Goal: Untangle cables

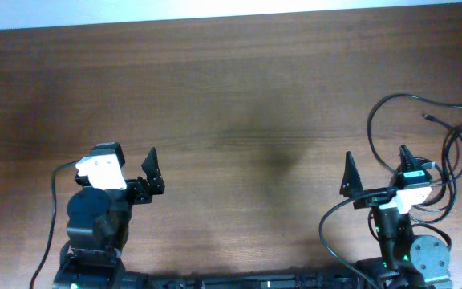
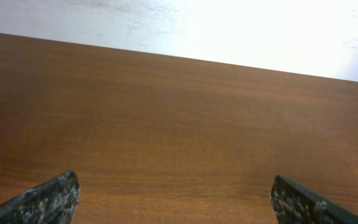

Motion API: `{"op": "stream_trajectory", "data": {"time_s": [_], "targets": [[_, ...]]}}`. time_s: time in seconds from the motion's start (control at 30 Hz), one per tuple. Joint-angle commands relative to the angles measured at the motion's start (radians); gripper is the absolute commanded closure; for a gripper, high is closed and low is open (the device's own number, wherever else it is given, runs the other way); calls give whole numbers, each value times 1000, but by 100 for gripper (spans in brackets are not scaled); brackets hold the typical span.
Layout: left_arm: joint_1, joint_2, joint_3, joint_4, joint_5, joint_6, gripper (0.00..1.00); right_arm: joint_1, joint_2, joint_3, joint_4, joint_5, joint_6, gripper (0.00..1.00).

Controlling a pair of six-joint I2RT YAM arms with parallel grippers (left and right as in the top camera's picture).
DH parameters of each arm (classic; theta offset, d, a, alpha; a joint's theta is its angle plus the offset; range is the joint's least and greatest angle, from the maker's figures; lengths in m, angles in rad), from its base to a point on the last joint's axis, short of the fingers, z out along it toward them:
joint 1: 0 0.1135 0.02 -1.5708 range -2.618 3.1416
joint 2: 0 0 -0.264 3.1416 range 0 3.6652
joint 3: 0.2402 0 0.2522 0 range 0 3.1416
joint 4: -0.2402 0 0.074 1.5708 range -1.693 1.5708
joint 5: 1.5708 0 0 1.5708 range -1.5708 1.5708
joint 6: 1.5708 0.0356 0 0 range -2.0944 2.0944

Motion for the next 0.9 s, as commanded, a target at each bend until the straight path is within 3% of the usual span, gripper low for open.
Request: {"op": "stream_trajectory", "data": {"time_s": [0.0, 0.3, 0.53, 0.87], "targets": [[2, -2, -6, 2, -7, -13, 1, 4, -13, -54, 73, 16, 0, 1], [2, -2, -6, 2, -7, -13, 1, 4, -13, -243, 307, 17, 0, 1], [2, -2, -6, 2, -7, -13, 1, 3, -13, -244, 40, 8, -47, 1], [2, -2, -6, 2, -7, -13, 1, 3, -12, -244, 39, 8, -48, 1]]}}
